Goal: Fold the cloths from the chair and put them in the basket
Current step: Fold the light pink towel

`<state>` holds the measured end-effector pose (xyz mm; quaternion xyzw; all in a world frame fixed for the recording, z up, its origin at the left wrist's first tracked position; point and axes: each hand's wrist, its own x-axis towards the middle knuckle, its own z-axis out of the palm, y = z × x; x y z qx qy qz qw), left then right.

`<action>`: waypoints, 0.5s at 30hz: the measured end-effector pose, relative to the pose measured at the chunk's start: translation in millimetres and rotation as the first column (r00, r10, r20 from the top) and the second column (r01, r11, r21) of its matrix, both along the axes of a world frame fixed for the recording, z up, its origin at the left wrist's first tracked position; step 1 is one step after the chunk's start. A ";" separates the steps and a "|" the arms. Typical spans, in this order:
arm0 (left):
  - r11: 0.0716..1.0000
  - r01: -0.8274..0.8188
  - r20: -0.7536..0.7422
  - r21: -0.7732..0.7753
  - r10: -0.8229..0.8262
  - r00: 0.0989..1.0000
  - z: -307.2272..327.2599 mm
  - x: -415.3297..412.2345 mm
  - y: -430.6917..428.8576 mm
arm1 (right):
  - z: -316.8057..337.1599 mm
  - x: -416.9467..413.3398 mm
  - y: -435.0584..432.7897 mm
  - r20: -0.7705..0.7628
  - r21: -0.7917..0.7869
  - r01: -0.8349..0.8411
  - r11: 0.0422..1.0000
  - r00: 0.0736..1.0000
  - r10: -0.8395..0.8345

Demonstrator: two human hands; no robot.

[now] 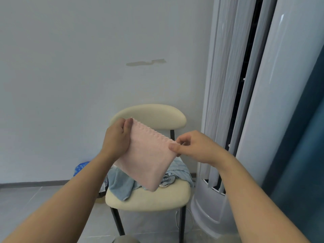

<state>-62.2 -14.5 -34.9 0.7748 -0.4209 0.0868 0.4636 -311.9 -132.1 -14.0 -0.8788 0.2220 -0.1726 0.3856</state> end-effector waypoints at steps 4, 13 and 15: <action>1.000 0.003 -0.057 -0.009 -0.003 0.998 -1.9 -3.6 0.3 | -3.9 2.6 1.4 0.175 0.102 0.016 0.995 0.984 -0.033; 1.000 -0.006 -0.313 -0.018 0.000 0.950 -7.2 -25.0 -6.9 | -50.3 32.1 -8.6 0.415 0.547 0.076 0.834 0.840 -0.348; 1.000 0.008 -0.377 -0.021 -0.016 0.926 -8.4 -33.6 -12.1 | -70.6 41.5 -8.4 0.405 0.790 0.015 0.613 0.737 -0.541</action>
